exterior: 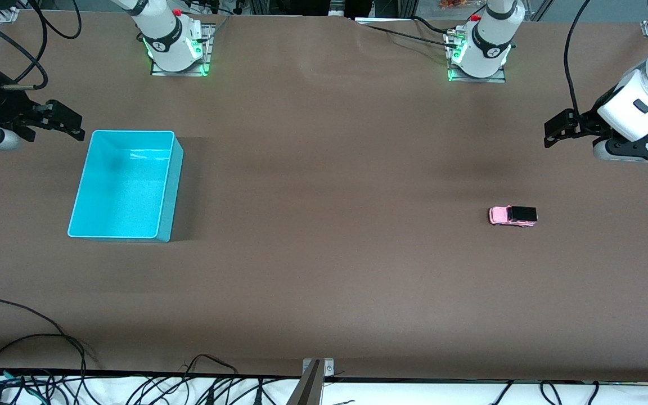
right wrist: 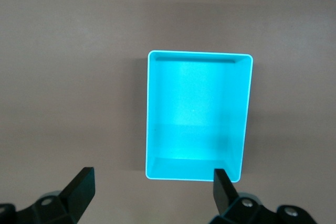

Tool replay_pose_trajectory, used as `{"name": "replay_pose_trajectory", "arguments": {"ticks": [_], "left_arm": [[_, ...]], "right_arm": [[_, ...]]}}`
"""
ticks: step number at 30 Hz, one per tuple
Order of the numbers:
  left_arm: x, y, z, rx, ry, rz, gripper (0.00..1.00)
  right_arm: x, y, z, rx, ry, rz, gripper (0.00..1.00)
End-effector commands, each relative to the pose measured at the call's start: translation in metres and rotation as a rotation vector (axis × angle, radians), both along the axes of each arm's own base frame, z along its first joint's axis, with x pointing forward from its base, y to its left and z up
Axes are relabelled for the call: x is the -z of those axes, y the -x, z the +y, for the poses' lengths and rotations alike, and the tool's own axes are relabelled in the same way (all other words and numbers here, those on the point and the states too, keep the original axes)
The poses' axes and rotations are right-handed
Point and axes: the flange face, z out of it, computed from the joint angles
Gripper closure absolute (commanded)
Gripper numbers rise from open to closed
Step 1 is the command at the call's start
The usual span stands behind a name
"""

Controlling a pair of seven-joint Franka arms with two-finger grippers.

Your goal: Wind and store pink jeep toy

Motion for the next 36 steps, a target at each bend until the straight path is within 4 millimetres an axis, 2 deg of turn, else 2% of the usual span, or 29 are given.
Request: {"name": "replay_pose_trajectory", "arguments": {"ticks": [1, 10, 23, 33, 36], "left_arm": [[-0.003, -0.001, 0.002, 0.039, 0.028, 0.009, 0.00], [-0.003, -0.001, 0.006, 0.045, 0.031, 0.009, 0.00], [0.003, -0.005, 0.037, 0.234, 0.048, 0.017, 0.00], [0.035, -0.017, 0.068, 0.542, 0.085, 0.068, 0.00], [0.050, -0.021, 0.078, 0.643, 0.104, 0.090, 0.00]], "right_arm": [[-0.007, 0.000, -0.001, 0.001, 0.009, 0.000, 0.00], [-0.006, 0.000, -0.001, 0.001, 0.009, 0.002, 0.00], [-0.007, 0.000, -0.001, 0.001, 0.009, 0.000, 0.00], [-0.006, 0.000, -0.001, 0.003, 0.009, 0.002, 0.00], [-0.007, 0.000, -0.001, 0.004, 0.009, 0.000, 0.00]]}}
